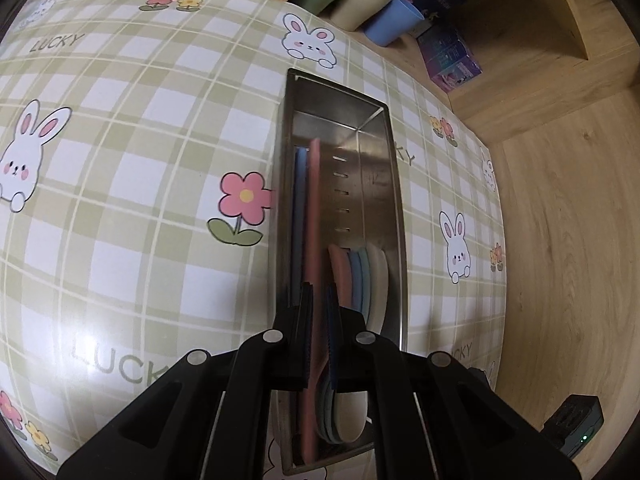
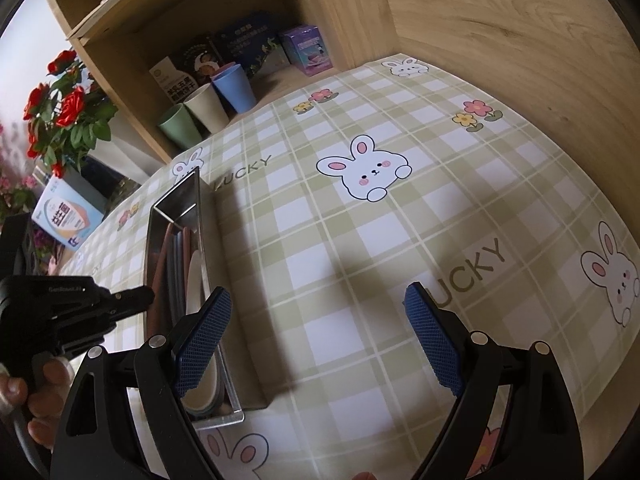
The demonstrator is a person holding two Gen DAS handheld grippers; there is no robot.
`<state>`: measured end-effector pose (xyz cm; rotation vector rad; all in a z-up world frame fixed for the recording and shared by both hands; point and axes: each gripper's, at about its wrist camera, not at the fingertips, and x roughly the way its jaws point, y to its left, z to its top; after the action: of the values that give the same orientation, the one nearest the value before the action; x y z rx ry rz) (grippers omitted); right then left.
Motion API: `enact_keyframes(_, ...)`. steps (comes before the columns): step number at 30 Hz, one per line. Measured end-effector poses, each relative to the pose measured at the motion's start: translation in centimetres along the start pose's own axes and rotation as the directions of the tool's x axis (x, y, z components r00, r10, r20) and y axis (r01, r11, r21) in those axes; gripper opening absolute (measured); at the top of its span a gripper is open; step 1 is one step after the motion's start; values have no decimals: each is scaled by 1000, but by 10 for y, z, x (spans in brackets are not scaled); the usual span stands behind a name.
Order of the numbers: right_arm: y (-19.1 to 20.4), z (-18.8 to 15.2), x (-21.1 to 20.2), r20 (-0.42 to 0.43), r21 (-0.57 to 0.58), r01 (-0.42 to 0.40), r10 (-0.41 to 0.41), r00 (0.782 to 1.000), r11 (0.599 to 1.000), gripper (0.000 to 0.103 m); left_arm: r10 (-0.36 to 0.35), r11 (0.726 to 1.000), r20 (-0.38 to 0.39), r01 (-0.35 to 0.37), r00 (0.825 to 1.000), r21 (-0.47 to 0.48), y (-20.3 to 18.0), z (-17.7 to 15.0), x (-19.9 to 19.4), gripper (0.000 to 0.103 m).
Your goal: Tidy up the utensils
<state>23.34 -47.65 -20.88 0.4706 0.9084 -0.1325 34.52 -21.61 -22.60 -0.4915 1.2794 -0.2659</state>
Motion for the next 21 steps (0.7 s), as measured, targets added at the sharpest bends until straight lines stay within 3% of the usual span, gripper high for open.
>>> enact_keyframes(6,2,1,-7,10,-5,2,-2,1000,1000,85,-31,998,0,31,1000,54,-5,0,-5,6)
enact_keyframes(14,18,6,-21,33,-37,5,-4,999,999,85,62,963,114,-89,992,254,-9,-7,-44,8)
enact_keyframes(21,48,9,-30,46,-93,-4,9,999,996,85,108,936,203,-168,973,310,6,-8,-81,19)
